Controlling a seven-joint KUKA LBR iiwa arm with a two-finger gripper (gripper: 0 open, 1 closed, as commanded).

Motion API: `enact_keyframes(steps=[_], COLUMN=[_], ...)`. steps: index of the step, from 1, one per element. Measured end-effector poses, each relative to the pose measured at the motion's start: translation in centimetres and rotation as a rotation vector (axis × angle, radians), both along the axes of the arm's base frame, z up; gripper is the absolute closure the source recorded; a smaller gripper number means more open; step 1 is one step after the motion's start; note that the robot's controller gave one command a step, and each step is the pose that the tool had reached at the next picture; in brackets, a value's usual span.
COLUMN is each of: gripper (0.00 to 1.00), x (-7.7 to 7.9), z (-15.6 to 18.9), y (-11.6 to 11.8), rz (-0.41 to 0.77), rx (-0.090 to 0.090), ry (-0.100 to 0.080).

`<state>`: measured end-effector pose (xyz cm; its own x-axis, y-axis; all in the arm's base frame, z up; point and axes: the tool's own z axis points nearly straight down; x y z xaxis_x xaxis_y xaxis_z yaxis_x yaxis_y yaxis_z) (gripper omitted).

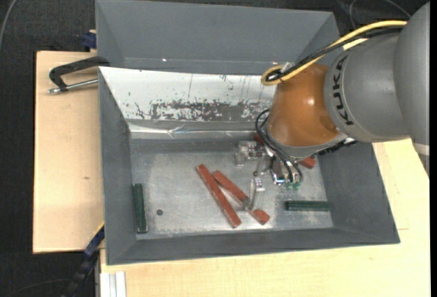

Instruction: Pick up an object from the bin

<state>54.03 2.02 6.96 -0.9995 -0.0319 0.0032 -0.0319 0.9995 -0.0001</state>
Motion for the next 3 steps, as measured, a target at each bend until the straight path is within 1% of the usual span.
enact_keyframes(steps=[1, 2, 3], gripper=[0.0, 1.0, 1.0], x=[-3.5, -3.3, 2.0], z=[0.1, 0.1, 23.5], y=[7.9, 7.4, 6.9], rz=[-0.03, -0.036, 0.343], rx=[0.0, 0.0, 0.001], ry=[-0.001, -0.003, -0.019])
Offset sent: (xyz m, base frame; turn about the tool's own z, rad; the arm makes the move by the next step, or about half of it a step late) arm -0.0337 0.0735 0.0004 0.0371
